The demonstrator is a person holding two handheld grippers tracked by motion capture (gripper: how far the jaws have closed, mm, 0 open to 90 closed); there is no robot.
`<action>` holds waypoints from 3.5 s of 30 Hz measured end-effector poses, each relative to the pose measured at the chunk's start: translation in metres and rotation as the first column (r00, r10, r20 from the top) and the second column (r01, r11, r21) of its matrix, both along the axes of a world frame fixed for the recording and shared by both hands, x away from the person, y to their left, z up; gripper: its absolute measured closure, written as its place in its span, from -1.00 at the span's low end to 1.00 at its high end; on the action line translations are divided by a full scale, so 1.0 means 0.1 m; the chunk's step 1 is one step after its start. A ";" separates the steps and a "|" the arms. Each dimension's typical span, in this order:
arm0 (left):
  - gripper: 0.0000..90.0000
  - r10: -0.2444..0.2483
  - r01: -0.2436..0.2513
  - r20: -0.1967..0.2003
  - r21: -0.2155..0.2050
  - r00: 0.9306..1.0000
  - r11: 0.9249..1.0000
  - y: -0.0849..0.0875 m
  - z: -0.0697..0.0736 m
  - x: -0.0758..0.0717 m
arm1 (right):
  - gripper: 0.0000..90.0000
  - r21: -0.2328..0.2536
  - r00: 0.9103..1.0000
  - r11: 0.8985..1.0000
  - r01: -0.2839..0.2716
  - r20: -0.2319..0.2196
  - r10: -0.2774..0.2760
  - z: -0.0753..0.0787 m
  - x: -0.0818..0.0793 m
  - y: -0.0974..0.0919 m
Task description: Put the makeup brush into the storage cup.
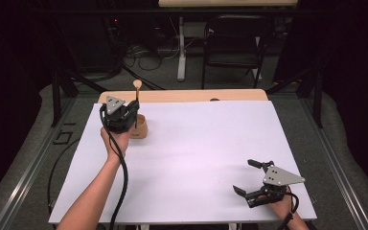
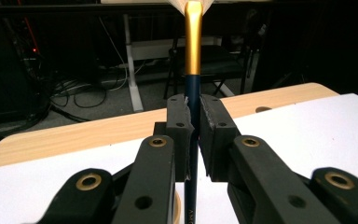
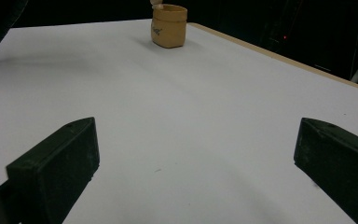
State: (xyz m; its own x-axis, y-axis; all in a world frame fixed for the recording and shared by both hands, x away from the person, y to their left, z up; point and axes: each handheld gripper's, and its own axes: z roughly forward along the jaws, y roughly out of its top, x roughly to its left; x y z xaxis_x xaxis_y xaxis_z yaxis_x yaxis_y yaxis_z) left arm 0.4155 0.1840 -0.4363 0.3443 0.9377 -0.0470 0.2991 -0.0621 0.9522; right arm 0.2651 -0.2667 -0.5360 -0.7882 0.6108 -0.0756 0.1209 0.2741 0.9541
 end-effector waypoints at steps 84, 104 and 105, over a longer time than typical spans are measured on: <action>0.21 0.086 -0.085 -0.013 0.057 0.996 0.995 0.09 -0.59 0.51 | -1.00 0.001 1.000 1.000 -0.003 0.001 0.003 0.00 -0.01 -0.01; -0.88 0.009 -0.009 -0.003 0.126 1.000 0.992 0.11 -0.35 0.08 | -1.00 0.018 1.000 1.000 -0.002 -0.002 0.002 0.01 -0.02 -0.02; -0.88 0.002 -0.002 0.001 0.131 1.000 0.991 0.11 -0.33 0.04 | -1.00 0.020 1.000 1.000 -0.001 -0.004 0.002 0.01 -0.02 -0.02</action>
State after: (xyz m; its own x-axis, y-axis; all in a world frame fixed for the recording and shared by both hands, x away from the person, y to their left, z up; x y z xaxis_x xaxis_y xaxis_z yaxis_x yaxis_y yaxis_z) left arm 0.4199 0.1953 -0.4693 0.3422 0.9365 0.0766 0.2982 -0.1855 0.9363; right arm 0.2633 -0.2684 -0.5354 -0.7894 0.6109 -0.0599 0.1248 0.2553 0.9588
